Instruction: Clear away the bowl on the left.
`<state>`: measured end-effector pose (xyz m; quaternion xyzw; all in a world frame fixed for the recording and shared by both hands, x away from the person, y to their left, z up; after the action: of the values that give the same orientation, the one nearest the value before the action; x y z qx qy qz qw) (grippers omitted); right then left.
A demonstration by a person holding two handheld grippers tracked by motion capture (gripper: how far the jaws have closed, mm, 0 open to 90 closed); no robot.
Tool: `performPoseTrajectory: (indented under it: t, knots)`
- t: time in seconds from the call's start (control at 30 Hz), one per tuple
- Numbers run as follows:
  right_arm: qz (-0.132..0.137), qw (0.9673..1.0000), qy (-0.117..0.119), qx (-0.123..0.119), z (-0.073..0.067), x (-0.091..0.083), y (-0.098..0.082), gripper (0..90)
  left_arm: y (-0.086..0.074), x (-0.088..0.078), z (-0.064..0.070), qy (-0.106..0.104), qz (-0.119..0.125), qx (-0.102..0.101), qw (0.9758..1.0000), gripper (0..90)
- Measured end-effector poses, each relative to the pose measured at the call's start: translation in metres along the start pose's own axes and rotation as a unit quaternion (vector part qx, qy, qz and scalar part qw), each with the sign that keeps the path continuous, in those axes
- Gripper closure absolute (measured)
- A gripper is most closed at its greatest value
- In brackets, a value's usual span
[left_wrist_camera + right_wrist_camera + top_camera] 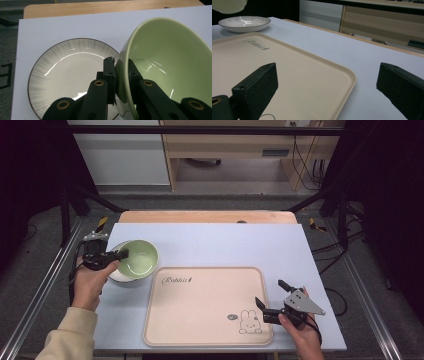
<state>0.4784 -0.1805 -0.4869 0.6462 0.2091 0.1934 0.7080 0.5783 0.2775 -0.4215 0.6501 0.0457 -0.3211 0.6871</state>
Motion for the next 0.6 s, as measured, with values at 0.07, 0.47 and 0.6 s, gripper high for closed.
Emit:
performPoseTrajectory:
  t: [0.07, 0.47, 0.6]
  knots:
    - [0.000, 1.0000, 0.000, 0.000, 0.000, 0.000, 0.000, 3.8, -0.001, 0.001, 0.005, -0.003, -0.001, 0.004, 1.0000, 82.6]
    - [-0.003, 1.0000, 0.002, 0.000, 0.000, 0.000, -0.001, 3.7, 0.005, 0.006, 0.050, -0.043, 0.008, 0.029, 0.9986, 82.6]
    - [-0.001, 1.0000, 0.002, -0.003, 0.000, -0.001, 0.001, 3.7, 0.004, 0.010, 0.064, -0.054, 0.009, 0.029, 0.9981, 82.6]
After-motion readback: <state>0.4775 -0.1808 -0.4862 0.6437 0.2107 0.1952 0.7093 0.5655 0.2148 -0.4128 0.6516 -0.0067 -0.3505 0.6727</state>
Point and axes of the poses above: each handheld gripper's, and its own axes: x roughly forward along the jaws, y roughly out of its top, z roughly to its right, the point moved 9 cm from there along x, roughly forward along the jaws, and after that the axes turned 10 degrees about z, right-handed, at the moved point
